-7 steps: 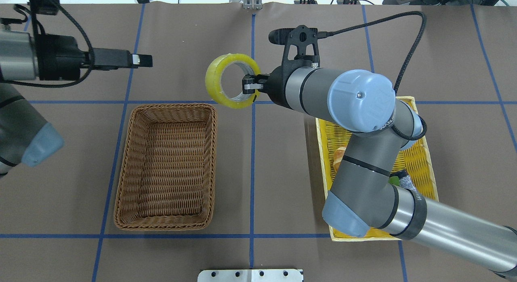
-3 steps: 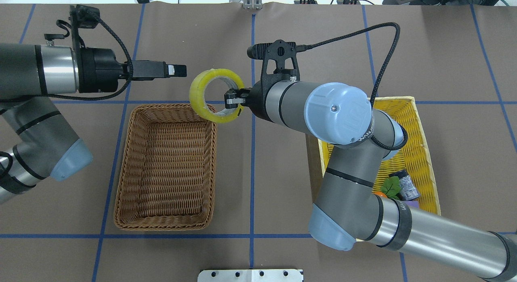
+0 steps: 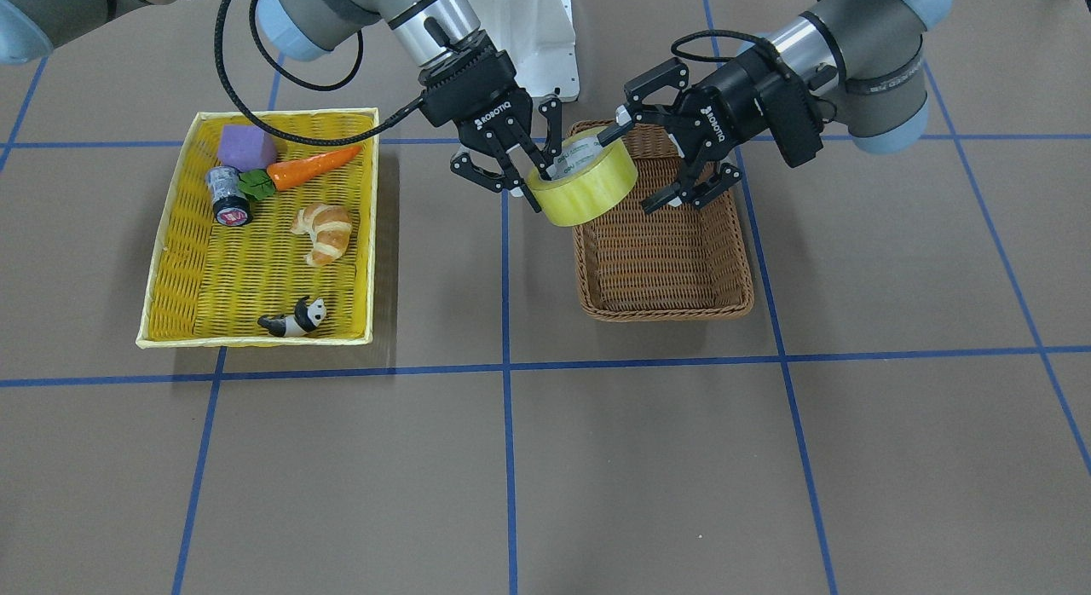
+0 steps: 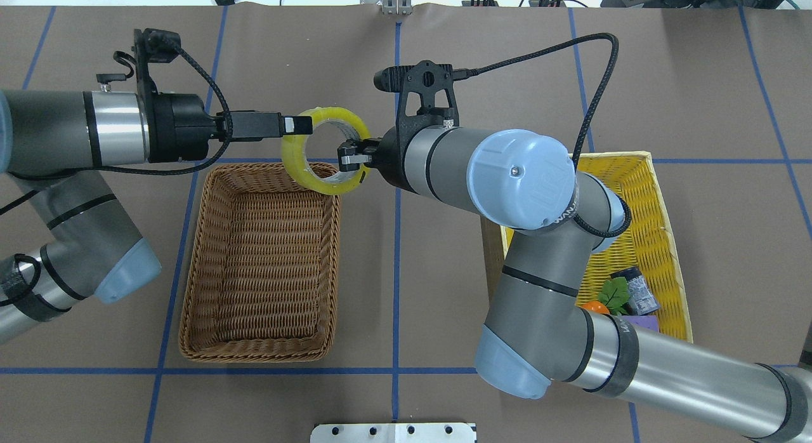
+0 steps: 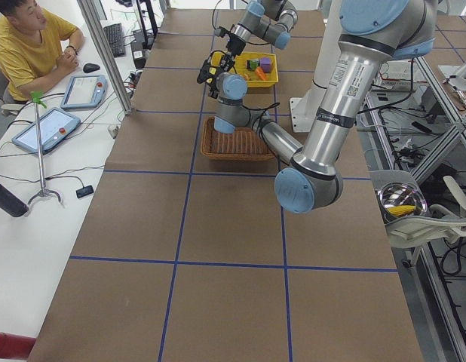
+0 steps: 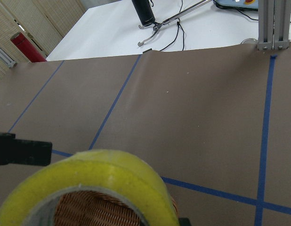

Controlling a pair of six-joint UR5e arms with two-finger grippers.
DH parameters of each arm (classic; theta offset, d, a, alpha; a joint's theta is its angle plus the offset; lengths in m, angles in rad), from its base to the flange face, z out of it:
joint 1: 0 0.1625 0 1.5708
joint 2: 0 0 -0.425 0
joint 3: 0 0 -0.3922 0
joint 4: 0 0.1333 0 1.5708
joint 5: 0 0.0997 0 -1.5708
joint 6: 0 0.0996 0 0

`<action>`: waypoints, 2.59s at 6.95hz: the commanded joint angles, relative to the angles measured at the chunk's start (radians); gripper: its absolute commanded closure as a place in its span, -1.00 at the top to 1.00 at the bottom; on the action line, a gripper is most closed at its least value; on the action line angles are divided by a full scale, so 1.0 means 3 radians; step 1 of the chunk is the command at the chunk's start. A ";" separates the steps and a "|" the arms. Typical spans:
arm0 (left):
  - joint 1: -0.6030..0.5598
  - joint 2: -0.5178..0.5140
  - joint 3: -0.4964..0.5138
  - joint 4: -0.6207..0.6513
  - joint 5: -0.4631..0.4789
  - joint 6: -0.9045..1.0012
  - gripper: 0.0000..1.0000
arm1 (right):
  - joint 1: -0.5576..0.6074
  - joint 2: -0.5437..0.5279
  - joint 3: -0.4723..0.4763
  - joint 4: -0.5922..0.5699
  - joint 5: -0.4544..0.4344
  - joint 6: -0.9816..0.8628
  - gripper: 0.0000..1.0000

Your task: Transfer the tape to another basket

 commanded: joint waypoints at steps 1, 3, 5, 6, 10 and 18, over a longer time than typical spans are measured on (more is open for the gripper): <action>0.0045 -0.0002 -0.0001 0.0000 0.0031 -0.0003 0.88 | -0.0015 0.0017 -0.0004 0.0000 0.0000 0.0000 -1.00; 0.0050 0.0003 -0.0006 -0.0005 0.0076 -0.0034 -1.00 | -0.0020 0.0017 0.0006 0.0015 0.0000 0.0000 0.76; 0.0050 0.0023 0.0004 -0.0015 0.0159 -0.0065 -1.00 | -0.0021 -0.0126 0.0175 0.0020 0.0030 -0.0030 1.00; 0.0050 0.0039 0.0004 -0.0020 0.0153 -0.0065 -1.00 | -0.0010 -0.0304 0.0347 0.0015 0.0051 -0.0051 1.00; 0.0146 0.0182 0.0014 -0.0127 0.0214 -0.0908 -1.00 | 0.1202 -0.0372 0.0274 -0.1475 0.1437 -0.0720 1.00; 0.0581 0.0590 0.0131 -0.0250 0.0710 -0.1518 -1.00 | 0.3577 -0.1765 -0.0091 -0.2470 0.2669 -0.3989 1.00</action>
